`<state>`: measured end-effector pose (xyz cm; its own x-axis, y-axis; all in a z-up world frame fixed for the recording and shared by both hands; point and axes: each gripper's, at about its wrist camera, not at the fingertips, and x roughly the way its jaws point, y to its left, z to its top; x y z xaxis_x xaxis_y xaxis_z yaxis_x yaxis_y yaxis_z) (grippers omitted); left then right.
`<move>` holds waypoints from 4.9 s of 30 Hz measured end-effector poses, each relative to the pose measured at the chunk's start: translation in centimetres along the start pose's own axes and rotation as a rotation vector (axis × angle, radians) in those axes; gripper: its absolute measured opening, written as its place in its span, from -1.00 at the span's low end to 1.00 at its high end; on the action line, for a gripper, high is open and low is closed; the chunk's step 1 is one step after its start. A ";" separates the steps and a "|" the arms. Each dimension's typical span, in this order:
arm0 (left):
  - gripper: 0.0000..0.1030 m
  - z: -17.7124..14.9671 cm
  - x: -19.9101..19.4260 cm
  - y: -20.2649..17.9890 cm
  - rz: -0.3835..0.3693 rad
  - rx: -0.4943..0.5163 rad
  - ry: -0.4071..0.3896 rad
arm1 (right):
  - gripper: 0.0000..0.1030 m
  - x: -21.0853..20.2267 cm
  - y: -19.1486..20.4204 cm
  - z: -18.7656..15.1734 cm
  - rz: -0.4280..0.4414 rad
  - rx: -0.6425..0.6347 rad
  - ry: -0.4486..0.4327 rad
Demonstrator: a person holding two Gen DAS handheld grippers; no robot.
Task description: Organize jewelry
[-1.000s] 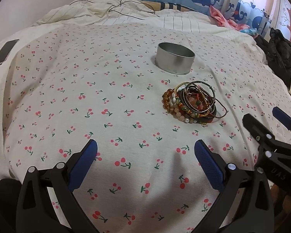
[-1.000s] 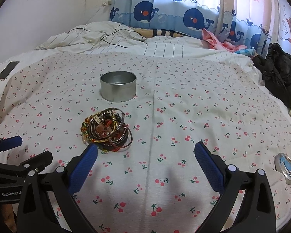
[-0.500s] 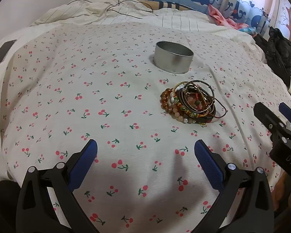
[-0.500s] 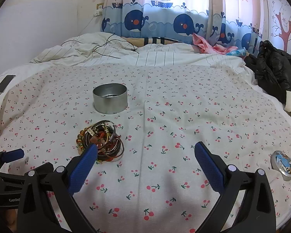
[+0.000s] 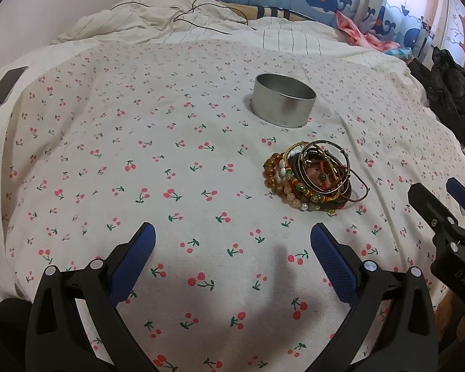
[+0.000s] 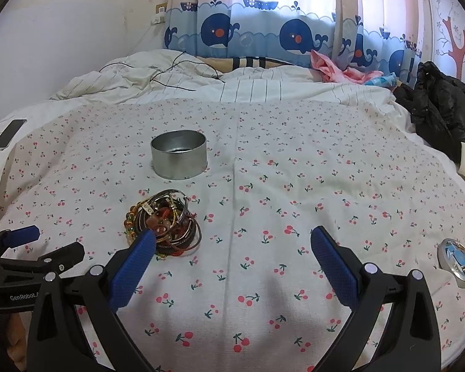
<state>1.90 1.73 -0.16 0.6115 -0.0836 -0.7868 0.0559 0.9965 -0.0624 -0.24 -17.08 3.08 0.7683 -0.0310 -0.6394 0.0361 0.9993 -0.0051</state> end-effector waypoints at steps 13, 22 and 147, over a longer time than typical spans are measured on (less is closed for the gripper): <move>0.88 0.5 1.3 -0.1 -0.024 0.029 0.012 | 0.86 1.1 0.3 -0.3 0.006 -0.018 0.043; 0.88 0.5 1.6 -0.3 -0.021 0.035 0.011 | 0.86 1.3 0.4 -0.4 0.008 -0.022 0.051; -0.96 19.6 10.7 -2.6 -0.457 0.134 -0.029 | -0.85 13.2 -8.9 8.4 0.495 0.188 0.241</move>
<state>23.79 -1.87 3.66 0.5219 -0.5151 -0.6799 0.4243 0.8482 -0.3170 14.96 -26.52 1.16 0.5565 0.4660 -0.6879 -0.1601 0.8725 0.4616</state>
